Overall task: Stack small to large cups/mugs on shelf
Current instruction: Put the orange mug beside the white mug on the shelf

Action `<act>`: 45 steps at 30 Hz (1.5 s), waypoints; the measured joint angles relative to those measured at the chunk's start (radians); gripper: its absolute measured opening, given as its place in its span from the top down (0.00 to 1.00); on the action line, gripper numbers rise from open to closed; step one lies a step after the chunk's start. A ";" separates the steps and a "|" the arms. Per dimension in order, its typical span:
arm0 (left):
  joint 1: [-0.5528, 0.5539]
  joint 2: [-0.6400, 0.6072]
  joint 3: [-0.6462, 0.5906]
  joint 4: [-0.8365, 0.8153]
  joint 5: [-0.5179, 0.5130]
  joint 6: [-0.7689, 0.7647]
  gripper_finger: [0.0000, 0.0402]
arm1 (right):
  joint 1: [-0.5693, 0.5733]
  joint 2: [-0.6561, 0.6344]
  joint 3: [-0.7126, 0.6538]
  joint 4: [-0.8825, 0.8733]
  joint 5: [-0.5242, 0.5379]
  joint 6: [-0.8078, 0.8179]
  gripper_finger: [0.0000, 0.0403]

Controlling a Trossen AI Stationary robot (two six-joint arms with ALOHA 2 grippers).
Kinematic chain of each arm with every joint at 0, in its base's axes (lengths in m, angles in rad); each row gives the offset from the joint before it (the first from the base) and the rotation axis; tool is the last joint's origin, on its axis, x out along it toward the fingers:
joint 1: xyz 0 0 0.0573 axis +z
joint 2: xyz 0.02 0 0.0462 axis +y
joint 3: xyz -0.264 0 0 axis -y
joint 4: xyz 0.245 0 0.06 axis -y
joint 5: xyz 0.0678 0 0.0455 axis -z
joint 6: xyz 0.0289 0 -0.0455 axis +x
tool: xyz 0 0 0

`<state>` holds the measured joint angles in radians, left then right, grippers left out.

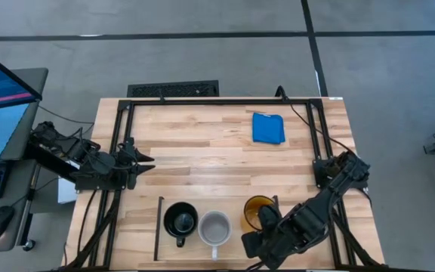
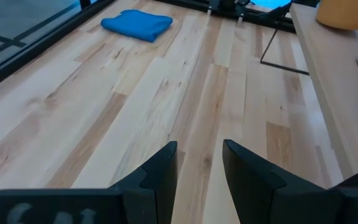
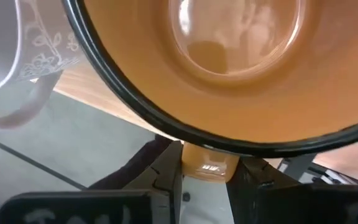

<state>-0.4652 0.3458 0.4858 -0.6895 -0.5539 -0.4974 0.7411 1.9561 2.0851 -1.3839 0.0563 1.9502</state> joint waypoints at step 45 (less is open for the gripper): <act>0.000 0.000 0.000 -0.002 -0.001 -0.022 0.70 | -0.011 0.011 -0.003 0.117 -0.082 -0.041 0.70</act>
<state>-0.4652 0.3458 0.4858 -0.6914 -0.5545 -0.5198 0.7303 1.9675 2.0819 -1.2667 -0.0257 1.9088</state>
